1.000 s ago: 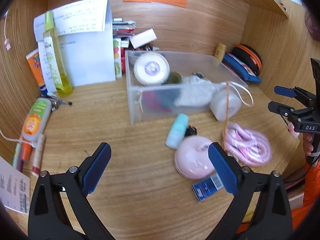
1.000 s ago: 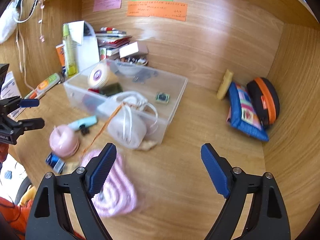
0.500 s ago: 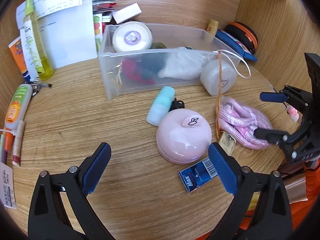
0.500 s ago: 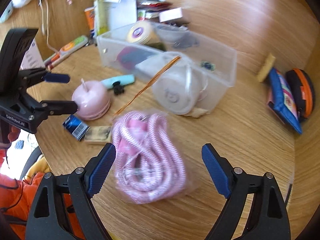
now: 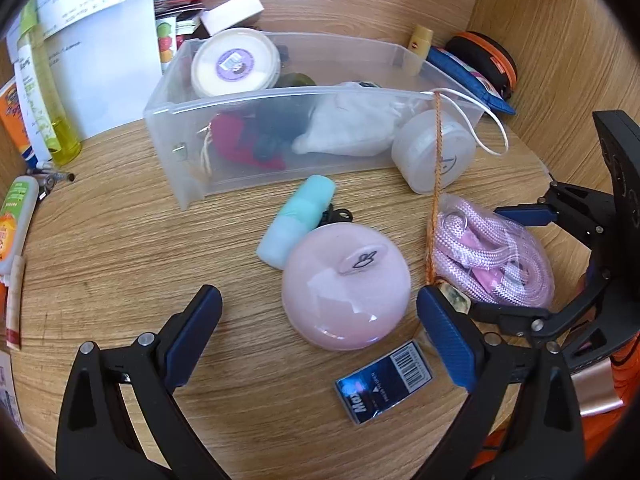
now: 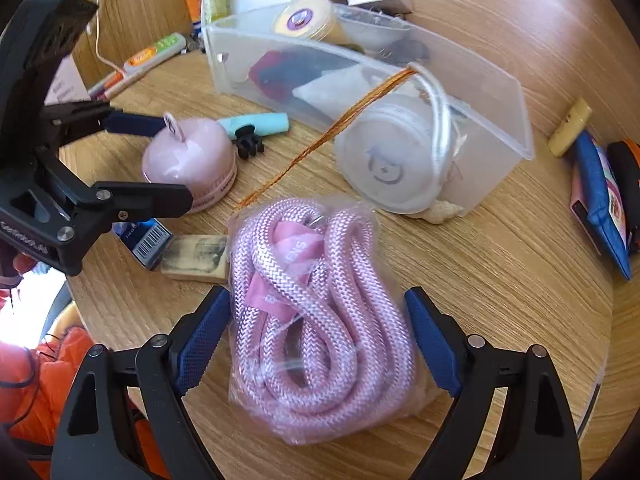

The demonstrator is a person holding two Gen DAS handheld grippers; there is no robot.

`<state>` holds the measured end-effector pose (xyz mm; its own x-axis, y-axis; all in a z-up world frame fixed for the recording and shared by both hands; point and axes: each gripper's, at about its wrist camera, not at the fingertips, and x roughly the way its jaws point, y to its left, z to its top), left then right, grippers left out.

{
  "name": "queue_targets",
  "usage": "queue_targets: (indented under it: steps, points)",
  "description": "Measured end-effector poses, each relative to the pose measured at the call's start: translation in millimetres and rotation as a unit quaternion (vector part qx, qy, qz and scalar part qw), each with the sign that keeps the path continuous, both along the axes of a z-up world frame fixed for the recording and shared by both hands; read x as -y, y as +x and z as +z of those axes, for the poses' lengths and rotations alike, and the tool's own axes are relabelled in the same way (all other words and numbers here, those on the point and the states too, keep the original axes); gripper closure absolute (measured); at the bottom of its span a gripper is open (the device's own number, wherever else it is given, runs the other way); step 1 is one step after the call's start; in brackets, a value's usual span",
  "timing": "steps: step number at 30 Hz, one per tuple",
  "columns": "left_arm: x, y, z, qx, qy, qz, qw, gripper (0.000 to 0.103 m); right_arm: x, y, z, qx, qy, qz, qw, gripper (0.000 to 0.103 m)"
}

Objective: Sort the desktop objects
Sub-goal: 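Grasp the pink round container with the left gripper while the right grasps the bagged pink rope, then lift the pink container and bagged rope and carry both over the clear box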

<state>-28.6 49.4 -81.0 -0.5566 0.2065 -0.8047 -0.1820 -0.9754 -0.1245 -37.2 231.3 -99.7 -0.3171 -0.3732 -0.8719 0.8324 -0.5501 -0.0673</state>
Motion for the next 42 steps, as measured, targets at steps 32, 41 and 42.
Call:
queue_targets:
  steps: [32,41,42]
  points:
    - [7.4,7.9,18.1,-0.060,0.010,0.024,0.9979,0.039,-55.5,-14.0,26.5,-0.015,-0.084,-0.090,0.992,0.044]
    - [15.4,10.9,43.4,-0.101,0.016,0.044,0.9938,0.039,-82.6,-18.1,57.4,-0.049,-0.112,-0.121,0.985,0.044]
    - [15.8,10.7,45.2,-0.104,0.016,0.046,0.9934,0.039,-83.4,-18.9,61.2,-0.052,-0.116,-0.124,0.984,0.044]
